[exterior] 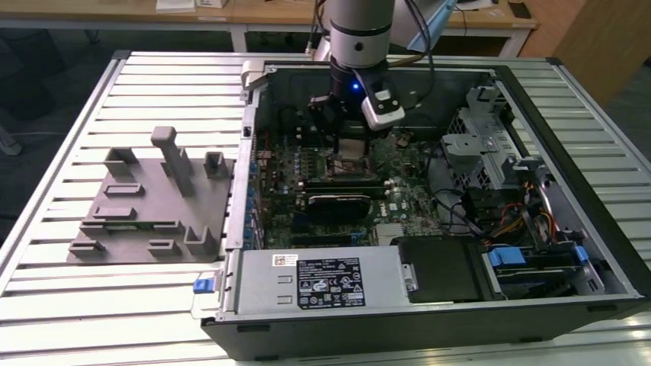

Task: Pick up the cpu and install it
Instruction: 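Place the cpu into insertion slot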

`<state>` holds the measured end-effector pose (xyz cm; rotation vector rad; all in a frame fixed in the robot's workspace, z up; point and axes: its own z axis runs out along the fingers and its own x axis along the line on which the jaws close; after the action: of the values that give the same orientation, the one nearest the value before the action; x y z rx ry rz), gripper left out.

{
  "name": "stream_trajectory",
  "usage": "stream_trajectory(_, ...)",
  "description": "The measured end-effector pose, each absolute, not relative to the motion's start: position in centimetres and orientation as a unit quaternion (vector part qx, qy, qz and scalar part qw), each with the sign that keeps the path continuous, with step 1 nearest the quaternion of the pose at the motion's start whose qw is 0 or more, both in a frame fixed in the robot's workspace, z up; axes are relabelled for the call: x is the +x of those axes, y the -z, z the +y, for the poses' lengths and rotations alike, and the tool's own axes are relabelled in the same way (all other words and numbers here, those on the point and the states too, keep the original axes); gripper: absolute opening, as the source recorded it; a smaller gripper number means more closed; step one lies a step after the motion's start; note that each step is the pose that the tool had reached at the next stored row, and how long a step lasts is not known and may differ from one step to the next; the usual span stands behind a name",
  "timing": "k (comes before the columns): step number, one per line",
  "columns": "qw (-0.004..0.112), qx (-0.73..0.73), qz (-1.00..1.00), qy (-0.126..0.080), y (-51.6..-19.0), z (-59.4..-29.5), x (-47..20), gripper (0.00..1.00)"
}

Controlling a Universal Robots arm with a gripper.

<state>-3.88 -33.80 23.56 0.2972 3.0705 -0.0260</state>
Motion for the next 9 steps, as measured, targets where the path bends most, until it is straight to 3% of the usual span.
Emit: stream_trajectory(9,0.028,0.15,0.988,0.01,-23.56,-33.8,-3.87,0.54)
